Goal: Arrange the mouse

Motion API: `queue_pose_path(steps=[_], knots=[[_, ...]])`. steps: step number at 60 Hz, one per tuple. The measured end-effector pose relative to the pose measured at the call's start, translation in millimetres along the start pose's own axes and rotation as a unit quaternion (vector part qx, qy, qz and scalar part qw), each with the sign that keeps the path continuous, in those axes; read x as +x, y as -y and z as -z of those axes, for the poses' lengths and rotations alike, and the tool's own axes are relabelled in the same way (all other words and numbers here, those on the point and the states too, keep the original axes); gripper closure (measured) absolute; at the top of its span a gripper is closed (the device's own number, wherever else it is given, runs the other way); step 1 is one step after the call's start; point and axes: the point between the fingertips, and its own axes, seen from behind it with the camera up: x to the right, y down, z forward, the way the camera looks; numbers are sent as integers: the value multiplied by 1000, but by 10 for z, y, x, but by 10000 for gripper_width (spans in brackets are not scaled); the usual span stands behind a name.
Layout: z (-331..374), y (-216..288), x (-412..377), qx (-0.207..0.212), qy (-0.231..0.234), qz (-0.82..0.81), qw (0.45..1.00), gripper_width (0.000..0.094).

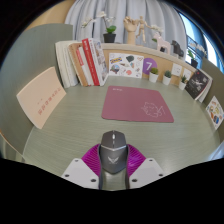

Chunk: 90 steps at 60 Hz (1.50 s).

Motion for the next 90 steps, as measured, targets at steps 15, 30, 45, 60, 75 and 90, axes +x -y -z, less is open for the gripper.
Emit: queue_pose_path(steps=[15, 30, 45, 60, 75, 90], knots=[[343, 1147, 205, 54, -16, 10, 998, 635], [326, 2751, 686, 145, -31, 0, 989, 636], [-674, 2449, 1001, 75, -29, 2, 997, 638], [-1302, 1687, 1012, -7, -14, 4, 1000, 638], [-1447, 1392, 1013, -14, -6, -26, 1000, 535], [-1402, 1413, 879, -18, 19, -44, 999, 138]])
